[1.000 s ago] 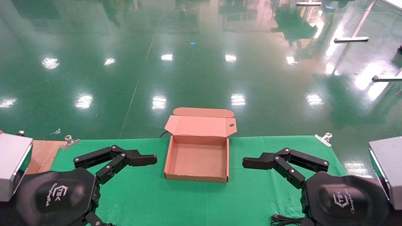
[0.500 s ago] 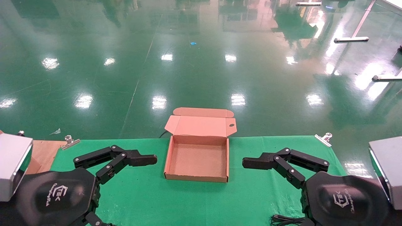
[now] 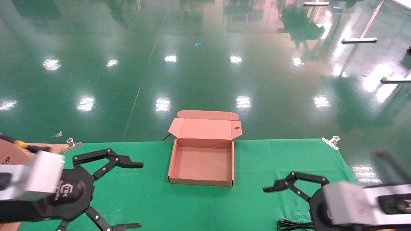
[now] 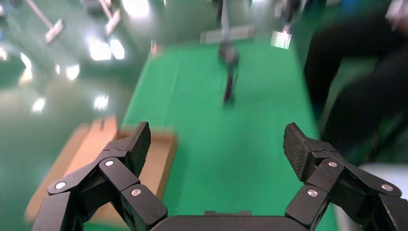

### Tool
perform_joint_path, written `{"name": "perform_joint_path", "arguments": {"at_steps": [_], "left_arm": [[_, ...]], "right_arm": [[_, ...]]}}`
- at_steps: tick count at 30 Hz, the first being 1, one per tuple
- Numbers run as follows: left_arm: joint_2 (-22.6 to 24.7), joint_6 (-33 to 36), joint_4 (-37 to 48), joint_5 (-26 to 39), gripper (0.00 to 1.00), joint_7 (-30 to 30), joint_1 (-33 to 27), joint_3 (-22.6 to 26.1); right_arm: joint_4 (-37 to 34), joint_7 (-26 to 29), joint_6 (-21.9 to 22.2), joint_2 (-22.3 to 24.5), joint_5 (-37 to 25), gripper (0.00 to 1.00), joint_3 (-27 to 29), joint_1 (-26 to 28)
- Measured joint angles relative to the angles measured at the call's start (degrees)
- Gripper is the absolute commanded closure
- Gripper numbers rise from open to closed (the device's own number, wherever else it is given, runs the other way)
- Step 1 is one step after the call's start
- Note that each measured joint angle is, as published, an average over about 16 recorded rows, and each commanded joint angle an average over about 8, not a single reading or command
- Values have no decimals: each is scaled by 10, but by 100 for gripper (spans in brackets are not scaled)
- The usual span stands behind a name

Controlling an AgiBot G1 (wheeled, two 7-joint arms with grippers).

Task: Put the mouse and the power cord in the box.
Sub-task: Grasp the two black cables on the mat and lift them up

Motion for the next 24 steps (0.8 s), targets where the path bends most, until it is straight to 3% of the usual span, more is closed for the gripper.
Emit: {"name": "perform_joint_path", "arguments": {"at_steps": [6,12,18,24], "left_arm": [[31,4,81,141,0,96,-69,73],[73,-13,174,252,0,192,-113,133],[110,-31,266,315,0,263,-130,169],[133,-49,345,346,0,313,-129,187]], "right_arm": [[-76,-100,-2,-53,-164,0,-114,90],[-171,-199,19,-121,-285,0,-203,142],[-277,-285,66,-184,-342,0,-249,150],[-384,-355,129,-236,-351,0,-255,131]]}}
